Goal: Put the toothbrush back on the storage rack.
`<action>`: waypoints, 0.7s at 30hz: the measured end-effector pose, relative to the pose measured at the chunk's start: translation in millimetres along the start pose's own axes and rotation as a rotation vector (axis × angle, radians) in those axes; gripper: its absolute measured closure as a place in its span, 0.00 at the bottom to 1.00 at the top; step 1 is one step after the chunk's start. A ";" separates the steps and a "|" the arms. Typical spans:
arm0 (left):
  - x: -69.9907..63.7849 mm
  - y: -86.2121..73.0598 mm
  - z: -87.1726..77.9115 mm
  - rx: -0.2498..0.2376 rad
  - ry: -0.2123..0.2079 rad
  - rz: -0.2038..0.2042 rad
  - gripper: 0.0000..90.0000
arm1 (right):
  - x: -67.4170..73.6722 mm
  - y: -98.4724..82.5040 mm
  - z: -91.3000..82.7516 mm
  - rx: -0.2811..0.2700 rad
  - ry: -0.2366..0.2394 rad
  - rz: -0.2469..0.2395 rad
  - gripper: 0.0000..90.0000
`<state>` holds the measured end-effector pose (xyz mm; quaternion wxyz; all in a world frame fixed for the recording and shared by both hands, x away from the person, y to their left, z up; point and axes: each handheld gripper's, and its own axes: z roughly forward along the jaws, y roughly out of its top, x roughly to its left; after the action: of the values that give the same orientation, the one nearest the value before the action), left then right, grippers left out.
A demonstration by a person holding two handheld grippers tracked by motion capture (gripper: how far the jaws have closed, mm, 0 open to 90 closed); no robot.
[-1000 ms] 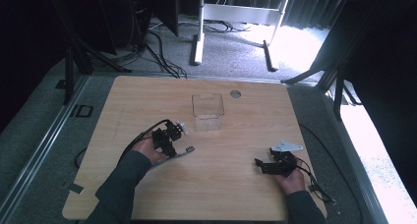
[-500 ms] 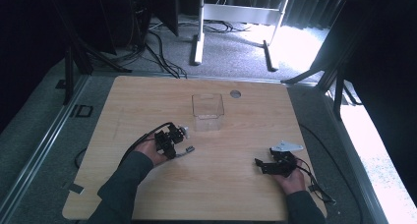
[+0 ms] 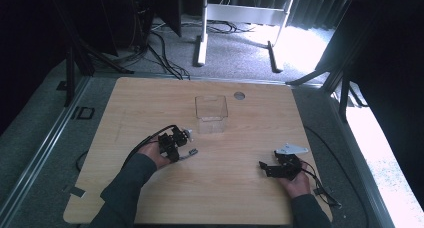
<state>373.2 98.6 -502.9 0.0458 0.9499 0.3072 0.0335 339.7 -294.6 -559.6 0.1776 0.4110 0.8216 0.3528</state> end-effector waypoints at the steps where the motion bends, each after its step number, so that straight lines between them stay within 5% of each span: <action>1: 0.4 0.3 0.6 0.003 0.000 0.001 0.82 | 0.0 0.0 0.0 0.000 0.000 0.000 0.21; 21: 3.8 3.3 9.7 0.031 -0.013 0.000 0.82 | 0.0 0.0 0.0 0.000 0.000 0.000 0.21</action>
<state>379.1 97.5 -512.1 0.0333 0.9508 0.3073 0.0225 339.7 -294.6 -559.6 0.1776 0.4109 0.8217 0.3528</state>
